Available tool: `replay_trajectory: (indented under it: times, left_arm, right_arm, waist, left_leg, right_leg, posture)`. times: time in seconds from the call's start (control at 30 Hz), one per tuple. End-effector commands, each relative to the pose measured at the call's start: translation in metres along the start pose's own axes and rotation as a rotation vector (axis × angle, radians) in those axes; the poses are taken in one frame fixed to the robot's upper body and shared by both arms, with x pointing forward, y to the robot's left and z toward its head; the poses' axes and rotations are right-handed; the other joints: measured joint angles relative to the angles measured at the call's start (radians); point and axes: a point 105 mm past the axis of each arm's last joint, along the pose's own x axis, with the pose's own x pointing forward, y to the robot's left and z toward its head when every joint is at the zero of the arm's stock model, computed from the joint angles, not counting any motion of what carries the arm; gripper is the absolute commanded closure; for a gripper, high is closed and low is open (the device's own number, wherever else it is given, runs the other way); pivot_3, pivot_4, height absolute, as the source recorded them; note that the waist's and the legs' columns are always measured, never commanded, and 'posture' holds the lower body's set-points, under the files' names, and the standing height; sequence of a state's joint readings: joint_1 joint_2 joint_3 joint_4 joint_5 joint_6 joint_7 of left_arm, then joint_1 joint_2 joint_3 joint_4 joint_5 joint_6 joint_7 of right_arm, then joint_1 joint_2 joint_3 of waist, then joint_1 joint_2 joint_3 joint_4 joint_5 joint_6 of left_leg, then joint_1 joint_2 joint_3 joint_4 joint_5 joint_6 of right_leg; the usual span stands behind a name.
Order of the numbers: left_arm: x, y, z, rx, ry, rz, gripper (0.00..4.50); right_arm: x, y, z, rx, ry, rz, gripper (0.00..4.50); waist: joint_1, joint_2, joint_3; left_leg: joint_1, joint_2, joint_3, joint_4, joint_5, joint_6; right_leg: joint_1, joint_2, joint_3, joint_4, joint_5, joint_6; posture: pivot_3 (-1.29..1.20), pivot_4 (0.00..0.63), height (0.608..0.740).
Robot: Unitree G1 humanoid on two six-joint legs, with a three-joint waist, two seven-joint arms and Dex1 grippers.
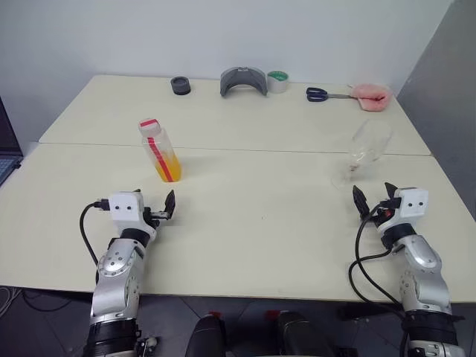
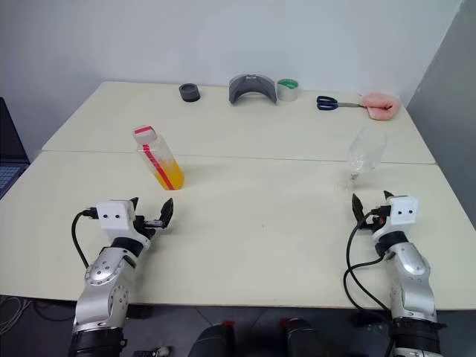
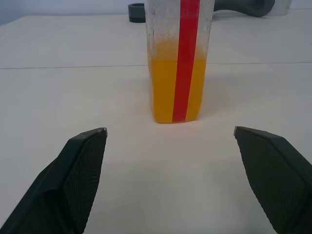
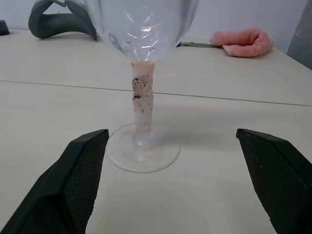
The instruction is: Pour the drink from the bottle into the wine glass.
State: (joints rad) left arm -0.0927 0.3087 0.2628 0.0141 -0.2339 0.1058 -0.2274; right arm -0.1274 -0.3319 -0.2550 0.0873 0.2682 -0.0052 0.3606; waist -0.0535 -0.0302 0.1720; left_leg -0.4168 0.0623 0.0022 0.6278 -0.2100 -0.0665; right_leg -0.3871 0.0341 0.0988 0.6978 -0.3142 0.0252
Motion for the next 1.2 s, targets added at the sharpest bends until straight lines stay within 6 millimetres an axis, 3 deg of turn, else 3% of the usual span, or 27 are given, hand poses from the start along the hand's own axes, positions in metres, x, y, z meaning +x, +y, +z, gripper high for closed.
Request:
replay_trajectory:
  times: [0.03, 0.23, 0.43, 0.67, 0.87, 1.2]
  left_arm:
    - [0.000, 0.004, 0.017, 0.024, -0.055, 0.010, 0.00]
    - [0.000, 0.002, 0.021, 0.024, -0.062, 0.008, 0.00]
    - [0.004, 0.002, 0.026, 0.018, -0.076, 0.006, 0.00]
    - [0.007, -0.005, 0.028, 0.048, -0.072, -0.041, 0.00]
    - [0.010, -0.003, 0.032, 0.039, -0.081, -0.043, 0.00]
    - [0.022, -0.007, 0.044, 0.058, -0.104, -0.077, 0.00]
  right_arm:
    - [0.001, 0.014, 0.021, 0.008, -0.057, 0.096, 0.03]
    - [-0.011, 0.069, 0.045, 0.086, -0.022, 0.440, 0.03]
    - [-0.013, 0.092, 0.066, 0.102, -0.002, 0.606, 0.03]
    - [-0.006, 0.101, 0.084, 0.052, -0.053, 0.649, 0.03]
    - [-0.005, 0.110, 0.113, 0.065, -0.129, 0.691, 0.03]
    - [-0.005, 0.113, 0.105, 0.043, -0.112, 0.728, 0.03]
  waist:
    - [0.000, 0.000, 0.000]
    - [0.000, 0.000, 0.000]
    - [0.001, -0.001, 0.000]
    - [0.002, -0.001, 0.000]
    - [0.002, -0.001, 0.000]
    - [0.006, -0.002, 0.000]
  left_leg:
    - [0.000, 0.000, 0.000, 0.000, 0.000, 0.000]
    - [0.000, 0.000, 0.000, 0.000, 0.000, 0.000]
    - [0.000, 0.000, -0.001, 0.000, 0.000, 0.000]
    - [-0.001, 0.000, -0.001, 0.000, 0.000, 0.000]
    - [-0.001, 0.000, -0.001, 0.000, 0.000, 0.000]
    - [-0.001, 0.000, -0.001, 0.000, 0.000, 0.000]
  right_leg:
    - [0.000, 0.000, 0.000, 0.000, 0.000, 0.000]
    - [0.000, 0.000, 0.000, 0.000, 0.000, 0.000]
    - [0.000, 0.000, -0.001, 0.000, -0.001, 0.002]
    - [0.000, 0.000, -0.001, 0.000, -0.001, 0.002]
    - [0.000, 0.000, -0.001, 0.000, -0.001, 0.001]
    - [0.000, 0.000, -0.001, -0.001, 0.000, 0.001]
  posture:
    - [0.00, 0.150, 0.740]
    - [0.00, 0.150, 0.740]
    - [0.00, 0.150, 0.740]
    - [0.00, 0.150, 0.740]
    - [0.00, 0.150, 0.740]
    - [0.00, 0.150, 0.740]
